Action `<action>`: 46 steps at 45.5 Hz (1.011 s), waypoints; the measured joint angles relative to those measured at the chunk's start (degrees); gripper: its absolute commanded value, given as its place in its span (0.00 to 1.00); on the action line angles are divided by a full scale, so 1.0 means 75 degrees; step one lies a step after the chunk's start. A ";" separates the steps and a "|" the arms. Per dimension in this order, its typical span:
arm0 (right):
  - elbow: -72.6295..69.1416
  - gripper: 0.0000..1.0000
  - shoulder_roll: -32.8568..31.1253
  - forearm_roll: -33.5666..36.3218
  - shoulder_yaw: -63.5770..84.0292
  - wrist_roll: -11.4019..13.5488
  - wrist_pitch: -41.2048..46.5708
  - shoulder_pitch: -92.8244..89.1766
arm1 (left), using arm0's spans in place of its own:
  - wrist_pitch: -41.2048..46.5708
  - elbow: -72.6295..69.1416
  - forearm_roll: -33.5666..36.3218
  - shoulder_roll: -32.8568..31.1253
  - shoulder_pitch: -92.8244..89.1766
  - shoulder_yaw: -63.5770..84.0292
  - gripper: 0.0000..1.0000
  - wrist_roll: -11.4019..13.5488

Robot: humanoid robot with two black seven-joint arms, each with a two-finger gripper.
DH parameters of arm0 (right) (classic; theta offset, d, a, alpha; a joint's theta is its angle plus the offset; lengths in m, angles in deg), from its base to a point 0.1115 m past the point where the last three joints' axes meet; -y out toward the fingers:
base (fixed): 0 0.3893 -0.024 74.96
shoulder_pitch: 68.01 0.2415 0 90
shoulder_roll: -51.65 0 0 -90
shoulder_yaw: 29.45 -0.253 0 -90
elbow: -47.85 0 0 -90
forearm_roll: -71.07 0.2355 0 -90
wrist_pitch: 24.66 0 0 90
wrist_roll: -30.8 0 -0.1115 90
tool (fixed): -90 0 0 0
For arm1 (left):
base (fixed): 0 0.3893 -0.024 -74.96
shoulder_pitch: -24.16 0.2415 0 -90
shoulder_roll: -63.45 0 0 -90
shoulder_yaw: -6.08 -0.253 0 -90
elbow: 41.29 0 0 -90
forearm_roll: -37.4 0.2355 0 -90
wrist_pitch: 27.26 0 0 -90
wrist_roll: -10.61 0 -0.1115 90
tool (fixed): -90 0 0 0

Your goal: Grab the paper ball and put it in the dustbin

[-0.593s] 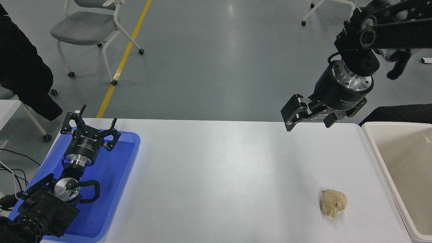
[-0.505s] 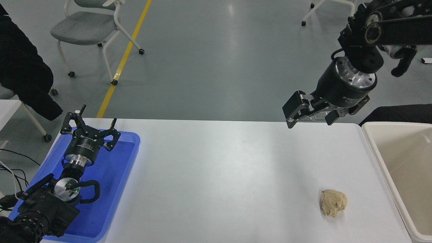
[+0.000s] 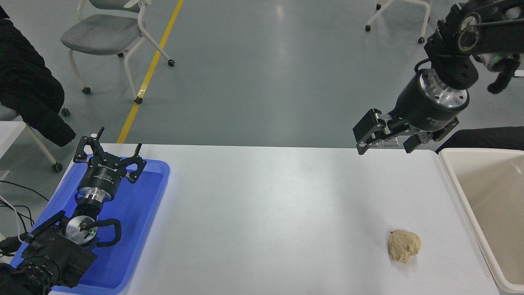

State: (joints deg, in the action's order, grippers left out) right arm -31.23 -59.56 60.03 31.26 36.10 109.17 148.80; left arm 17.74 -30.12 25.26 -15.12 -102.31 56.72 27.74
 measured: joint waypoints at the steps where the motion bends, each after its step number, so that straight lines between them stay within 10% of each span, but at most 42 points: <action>1: 0.0022 1.00 -0.0047 -0.0066 -0.0002 0.0000 -0.0022 -0.0093 | 0.0000 0.0000 0.0000 0.0000 0.0000 0.0000 1.00 0.0000; 46: 0.2133 1.00 -0.2153 -0.4387 -0.3565 -0.0011 -0.1539 -0.6864 | 0.0000 -0.0001 0.0002 0.0001 0.0000 -0.0002 1.00 -0.0001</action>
State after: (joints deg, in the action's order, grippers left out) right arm -15.23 -75.71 27.13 4.52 36.02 97.63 97.32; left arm 17.74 -30.12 25.27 -15.12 -102.32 56.70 27.73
